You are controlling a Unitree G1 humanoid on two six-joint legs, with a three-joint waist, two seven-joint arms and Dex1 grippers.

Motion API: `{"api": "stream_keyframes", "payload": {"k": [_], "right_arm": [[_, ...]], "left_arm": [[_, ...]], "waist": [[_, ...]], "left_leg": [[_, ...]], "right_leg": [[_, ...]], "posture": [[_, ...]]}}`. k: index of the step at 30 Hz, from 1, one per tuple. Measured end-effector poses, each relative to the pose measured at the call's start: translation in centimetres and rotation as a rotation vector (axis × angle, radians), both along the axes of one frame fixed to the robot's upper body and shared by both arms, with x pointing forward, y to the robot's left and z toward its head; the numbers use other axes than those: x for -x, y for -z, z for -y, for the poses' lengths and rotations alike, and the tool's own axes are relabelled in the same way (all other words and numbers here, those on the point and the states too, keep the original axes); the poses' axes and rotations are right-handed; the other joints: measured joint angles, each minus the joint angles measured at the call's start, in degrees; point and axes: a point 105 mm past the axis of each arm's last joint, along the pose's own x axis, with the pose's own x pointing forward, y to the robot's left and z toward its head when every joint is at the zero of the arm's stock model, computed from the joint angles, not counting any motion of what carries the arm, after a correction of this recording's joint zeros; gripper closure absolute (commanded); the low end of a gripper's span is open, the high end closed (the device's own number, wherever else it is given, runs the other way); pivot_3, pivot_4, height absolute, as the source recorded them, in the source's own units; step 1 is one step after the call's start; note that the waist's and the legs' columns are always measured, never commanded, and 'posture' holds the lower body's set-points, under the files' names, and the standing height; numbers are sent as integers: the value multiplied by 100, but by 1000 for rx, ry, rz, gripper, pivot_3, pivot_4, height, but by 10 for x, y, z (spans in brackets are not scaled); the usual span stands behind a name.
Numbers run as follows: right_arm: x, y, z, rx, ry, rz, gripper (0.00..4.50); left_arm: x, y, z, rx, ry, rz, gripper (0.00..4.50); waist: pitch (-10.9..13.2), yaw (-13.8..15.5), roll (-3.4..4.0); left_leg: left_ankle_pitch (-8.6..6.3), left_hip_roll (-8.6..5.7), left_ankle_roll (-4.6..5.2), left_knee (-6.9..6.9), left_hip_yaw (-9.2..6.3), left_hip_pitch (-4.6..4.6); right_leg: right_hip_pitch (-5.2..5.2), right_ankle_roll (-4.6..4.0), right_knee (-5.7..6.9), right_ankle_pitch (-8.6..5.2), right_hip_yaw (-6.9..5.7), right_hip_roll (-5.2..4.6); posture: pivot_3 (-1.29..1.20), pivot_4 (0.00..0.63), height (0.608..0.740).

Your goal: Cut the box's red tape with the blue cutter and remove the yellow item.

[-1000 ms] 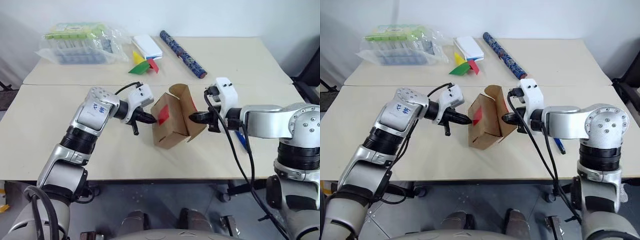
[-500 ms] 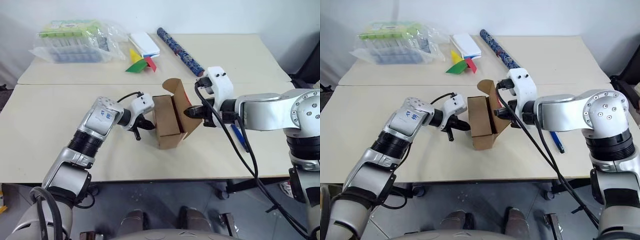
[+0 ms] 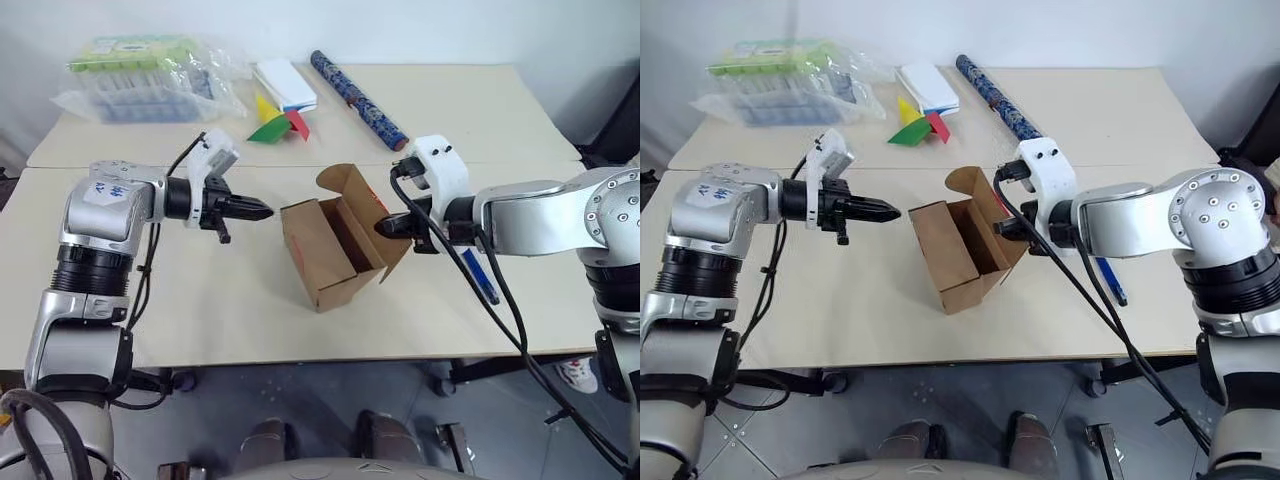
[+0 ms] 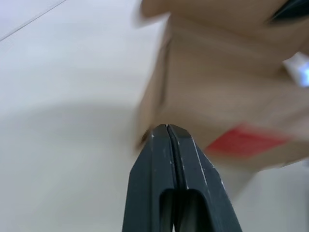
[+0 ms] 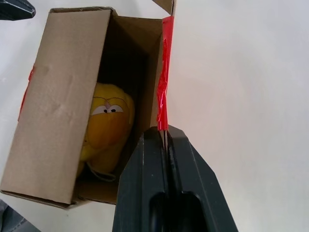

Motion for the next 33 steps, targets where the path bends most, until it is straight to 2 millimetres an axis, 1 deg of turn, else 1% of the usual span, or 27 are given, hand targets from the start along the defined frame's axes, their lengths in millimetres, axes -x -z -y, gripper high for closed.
{"api": "stream_keyframes", "payload": {"k": [3, 4, 6, 8, 11, 12, 15, 24, 29, 31, 33], "right_arm": [[0, 1, -1, 5, -4, -3, 4476], [0, 1, 0, 6, -3, -6, 4476], [-1, 3, 1, 17, 1, -10, 4476], [0, 3, 1, 22, 0, -11, 4476], [-1, 3, 1, 23, 2, -11, 4476], [-1, 3, 2, 25, 4, -11, 4476], [-1, 3, 3, 26, 7, -8, 4476], [3, 2, 2, 34, 0, 12, 4476], [6, 1, 0, 21, -24, 18, 4476], [7, 1, 0, 20, -30, 20, 4476], [9, 2, 0, 22, -33, 26, 4476]], "left_arm": [[14, -9, 24, 39, 101, 10, 4500], [17, -10, 29, 39, 122, 11, 4500], [23, -6, 39, 24, 166, 7, 4500], [28, 6, 45, -7, 191, -23, 4500], [31, 24, 43, -48, 194, -74, 4500], [31, 25, 42, -56, 193, -74, 4500], [27, 25, 38, -78, 182, -37, 4500], [21, 28, 40, -135, 221, 57, 4500], [12, 25, 47, -163, 213, 105, 4500], [12, 25, 48, -182, 223, 122, 4500], [13, 27, 45, -223, 238, 130, 4500]], "waist": [[1, -26, -1], [0, -28, -1], [0, -34, -1], [0, -50, 0], [1, -46, -1], [1, -41, -1], [0, -34, 0], [0, -2, 0], [0, 35, -1], [0, 32, -1], [-1, 25, 0]], "left_leg": [[0, -6, 0, -4, -1, 2], [0, -7, 0, -6, -1, 3], [0, -8, -1, -8, -1, 6], [0, -9, -2, -10, -1, 10], [1, -8, -3, -9, 0, 10], [1, -8, -3, -8, -1, 8], [1, -8, -3, -6, -1, 10], [1, -5, -3, 3, -1, 17], [1, -8, -2, 9, 3, 18], [1, -8, -2, 8, 2, 18], [1, -7, -2, 6, 2, 20]], "right_leg": [[-2, 0, -1, 0, -1, 1], [-2, 0, 0, 0, -2, 2], [-2, 0, 1, 0, -1, 4], [-2, 0, 1, 0, 2, 6], [-4, -1, 1, 0, 3, 8], [-4, -1, 0, 0, 3, 8], [-3, -1, -1, 0, 7, 8], [8, -2, 3, 1, 10, 6], [11, -3, 1, 1, 11, 5], [11, -3, 3, 1, 10, 5], [10, -3, 5, 1, 9, 5]], "posture": [[0, 150, 740], [0, 150, 740], [0, 150, 740], [0, 150, 740], [0, 150, 740], [0, 150, 740], [0, 150, 740], [0, 150, 740], [0, 150, 740], [0, 150, 740], [0, 150, 740]]}}
